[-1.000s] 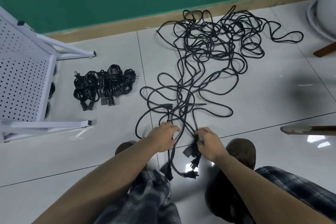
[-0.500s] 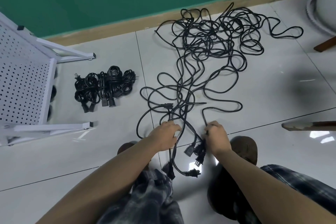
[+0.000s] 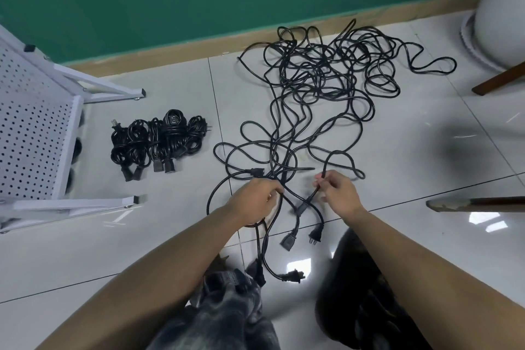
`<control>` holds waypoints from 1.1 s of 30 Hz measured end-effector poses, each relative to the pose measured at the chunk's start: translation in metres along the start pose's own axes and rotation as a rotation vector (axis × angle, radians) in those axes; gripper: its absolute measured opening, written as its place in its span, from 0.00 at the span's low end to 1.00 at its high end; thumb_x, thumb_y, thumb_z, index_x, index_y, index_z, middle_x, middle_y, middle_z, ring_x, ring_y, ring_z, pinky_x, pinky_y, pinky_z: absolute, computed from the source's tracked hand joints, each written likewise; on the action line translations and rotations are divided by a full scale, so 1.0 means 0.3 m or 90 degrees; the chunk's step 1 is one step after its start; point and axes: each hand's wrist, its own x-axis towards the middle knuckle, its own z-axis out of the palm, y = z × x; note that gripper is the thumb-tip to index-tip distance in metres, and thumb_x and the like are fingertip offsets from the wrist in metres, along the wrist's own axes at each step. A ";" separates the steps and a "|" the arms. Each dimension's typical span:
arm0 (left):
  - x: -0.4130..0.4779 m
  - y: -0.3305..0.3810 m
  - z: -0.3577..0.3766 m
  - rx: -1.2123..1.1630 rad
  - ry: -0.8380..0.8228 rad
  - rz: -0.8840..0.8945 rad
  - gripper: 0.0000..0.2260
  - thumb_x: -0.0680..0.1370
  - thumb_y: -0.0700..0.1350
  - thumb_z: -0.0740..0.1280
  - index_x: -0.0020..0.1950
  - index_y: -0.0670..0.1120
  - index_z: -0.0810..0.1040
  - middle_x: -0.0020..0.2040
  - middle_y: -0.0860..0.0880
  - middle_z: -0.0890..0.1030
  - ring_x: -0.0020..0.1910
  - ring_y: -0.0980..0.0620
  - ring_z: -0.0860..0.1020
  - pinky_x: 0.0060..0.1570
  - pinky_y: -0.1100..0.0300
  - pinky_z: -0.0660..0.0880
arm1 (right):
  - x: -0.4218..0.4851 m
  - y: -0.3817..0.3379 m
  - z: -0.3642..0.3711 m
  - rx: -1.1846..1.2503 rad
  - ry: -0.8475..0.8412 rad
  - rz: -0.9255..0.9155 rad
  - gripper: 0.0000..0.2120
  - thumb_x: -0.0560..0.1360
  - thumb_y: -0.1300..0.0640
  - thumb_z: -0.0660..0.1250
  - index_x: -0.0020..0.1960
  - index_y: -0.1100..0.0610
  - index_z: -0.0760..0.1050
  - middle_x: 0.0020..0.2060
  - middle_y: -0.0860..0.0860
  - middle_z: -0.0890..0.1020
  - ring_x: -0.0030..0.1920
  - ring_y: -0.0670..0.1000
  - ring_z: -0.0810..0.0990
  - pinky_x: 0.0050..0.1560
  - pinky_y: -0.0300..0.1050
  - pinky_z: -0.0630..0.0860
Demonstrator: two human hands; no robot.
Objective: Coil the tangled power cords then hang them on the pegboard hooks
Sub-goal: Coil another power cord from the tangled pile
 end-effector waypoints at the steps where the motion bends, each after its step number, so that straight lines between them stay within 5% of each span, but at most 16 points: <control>1: 0.007 0.018 -0.031 -0.003 0.024 0.000 0.13 0.82 0.41 0.62 0.63 0.50 0.82 0.41 0.56 0.79 0.36 0.58 0.78 0.47 0.54 0.81 | -0.002 -0.028 -0.011 -0.011 -0.003 -0.017 0.09 0.83 0.61 0.63 0.49 0.50 0.79 0.44 0.51 0.85 0.48 0.55 0.83 0.57 0.55 0.80; 3: 0.014 0.068 -0.104 -0.004 0.058 0.008 0.13 0.83 0.41 0.61 0.62 0.50 0.82 0.38 0.55 0.80 0.33 0.56 0.78 0.44 0.55 0.80 | -0.023 -0.102 -0.038 -0.010 -0.001 -0.042 0.10 0.84 0.62 0.60 0.49 0.51 0.76 0.42 0.52 0.82 0.45 0.54 0.81 0.51 0.50 0.78; 10: -0.012 0.290 -0.396 0.029 0.126 0.096 0.14 0.82 0.41 0.63 0.66 0.51 0.79 0.54 0.50 0.83 0.50 0.50 0.81 0.57 0.49 0.79 | -0.139 -0.433 -0.178 -0.076 -0.020 -0.187 0.09 0.86 0.64 0.56 0.55 0.60 0.75 0.41 0.46 0.76 0.39 0.48 0.75 0.26 0.28 0.69; 13: -0.059 0.410 -0.523 0.044 0.189 0.136 0.21 0.81 0.39 0.64 0.74 0.50 0.74 0.64 0.47 0.80 0.58 0.48 0.79 0.64 0.51 0.75 | -0.201 -0.566 -0.221 -0.125 -0.027 -0.263 0.09 0.85 0.63 0.58 0.52 0.58 0.76 0.40 0.45 0.78 0.39 0.45 0.76 0.33 0.31 0.70; 16: -0.126 0.527 -0.631 0.008 0.235 0.182 0.29 0.80 0.35 0.63 0.79 0.55 0.66 0.68 0.45 0.76 0.52 0.49 0.81 0.61 0.54 0.76 | -0.272 -0.680 -0.252 -0.164 -0.043 -0.324 0.10 0.85 0.62 0.58 0.52 0.53 0.77 0.41 0.49 0.78 0.39 0.48 0.75 0.43 0.40 0.72; 19: -0.164 0.617 -0.716 -0.023 0.246 0.234 0.35 0.78 0.34 0.62 0.78 0.66 0.62 0.70 0.49 0.75 0.52 0.50 0.81 0.58 0.52 0.78 | -0.351 -0.781 -0.279 -0.230 -0.040 -0.382 0.08 0.85 0.63 0.59 0.57 0.56 0.77 0.46 0.47 0.81 0.43 0.43 0.78 0.46 0.29 0.72; 21: -0.178 0.659 -0.757 -0.012 0.239 0.251 0.33 0.77 0.34 0.62 0.74 0.66 0.69 0.68 0.52 0.79 0.53 0.48 0.81 0.58 0.49 0.79 | -0.393 -0.833 -0.297 -0.261 -0.033 -0.408 0.10 0.85 0.63 0.60 0.54 0.50 0.76 0.51 0.46 0.83 0.52 0.44 0.81 0.53 0.35 0.75; 23: -0.199 0.697 -0.785 0.031 0.258 0.253 0.28 0.76 0.33 0.62 0.69 0.59 0.78 0.61 0.52 0.83 0.56 0.47 0.81 0.60 0.49 0.78 | -0.426 -0.869 -0.325 -0.300 -0.033 -0.419 0.11 0.85 0.63 0.59 0.53 0.49 0.76 0.53 0.47 0.84 0.54 0.50 0.81 0.51 0.33 0.74; 29: -0.219 0.706 -0.857 0.119 0.425 0.225 0.16 0.78 0.34 0.64 0.59 0.50 0.85 0.59 0.46 0.83 0.60 0.43 0.79 0.61 0.50 0.74 | -0.442 -0.988 -0.378 -0.310 -0.004 -0.484 0.08 0.84 0.60 0.61 0.56 0.51 0.78 0.47 0.51 0.81 0.44 0.51 0.77 0.41 0.30 0.68; 33: -0.198 0.649 -0.891 0.043 0.421 0.179 0.16 0.78 0.32 0.63 0.51 0.48 0.87 0.56 0.45 0.85 0.56 0.44 0.81 0.59 0.51 0.76 | -0.402 -1.037 -0.368 -0.268 -0.012 -0.466 0.13 0.79 0.56 0.69 0.62 0.46 0.77 0.46 0.47 0.79 0.38 0.48 0.75 0.41 0.41 0.69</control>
